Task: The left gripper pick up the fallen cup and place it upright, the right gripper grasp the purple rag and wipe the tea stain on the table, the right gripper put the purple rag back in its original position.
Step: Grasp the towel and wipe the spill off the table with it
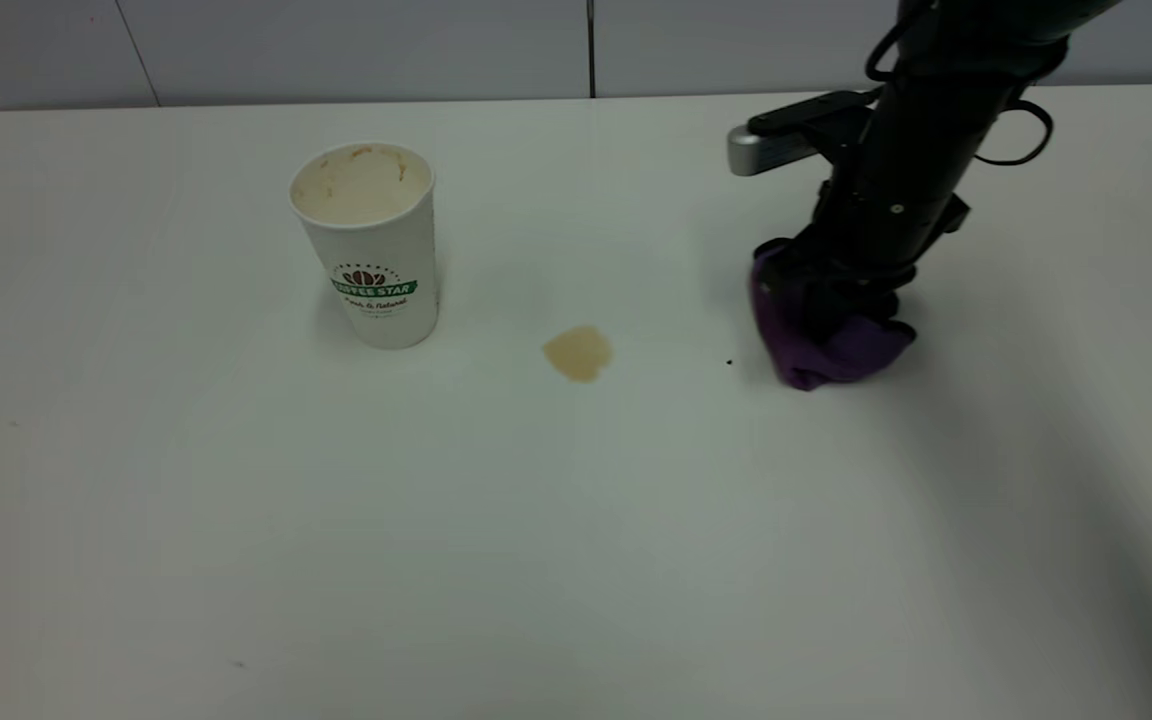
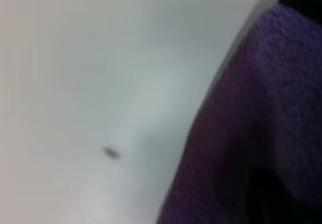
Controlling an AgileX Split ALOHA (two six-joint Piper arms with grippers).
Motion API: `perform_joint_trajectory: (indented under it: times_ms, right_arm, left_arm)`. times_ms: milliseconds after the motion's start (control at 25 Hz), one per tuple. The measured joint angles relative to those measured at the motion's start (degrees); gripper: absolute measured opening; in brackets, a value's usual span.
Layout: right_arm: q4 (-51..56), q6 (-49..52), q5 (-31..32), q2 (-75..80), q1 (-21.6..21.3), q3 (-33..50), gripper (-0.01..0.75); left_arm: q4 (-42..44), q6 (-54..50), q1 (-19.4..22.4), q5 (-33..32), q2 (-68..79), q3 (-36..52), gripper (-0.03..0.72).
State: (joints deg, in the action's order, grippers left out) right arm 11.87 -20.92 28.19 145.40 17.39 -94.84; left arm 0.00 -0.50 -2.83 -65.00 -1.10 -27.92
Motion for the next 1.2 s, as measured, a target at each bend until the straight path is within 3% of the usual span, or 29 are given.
perform_joint_trajectory:
  times_ms: [280,600,760,1040,1200]
  right_arm:
    - [5.0,-3.0,0.6,3.7,6.5,-9.4,0.073]
    - [4.9,-3.1,9.1,9.9,12.1,-21.9,0.073]
    - [4.9,-3.1,12.5,10.3,15.2,-22.9,0.073]
    - [5.1,-6.8,26.0,10.3,20.1,-23.2,0.073]
    - [5.2,-8.3,25.3,10.4,21.5,-23.2,0.073]
  left_arm:
    - [0.0,0.0,0.0,0.0,0.0,0.0,0.442]
    - [0.0,0.1,0.0,0.0,0.0,0.0,0.442]
    - [0.0,0.1,0.0,0.0,0.0,0.0,0.442]
    - [0.0,0.1,0.0,0.0,0.0,0.0,0.442]
    - [0.0,0.1,0.0,0.0,0.0,0.0,0.442]
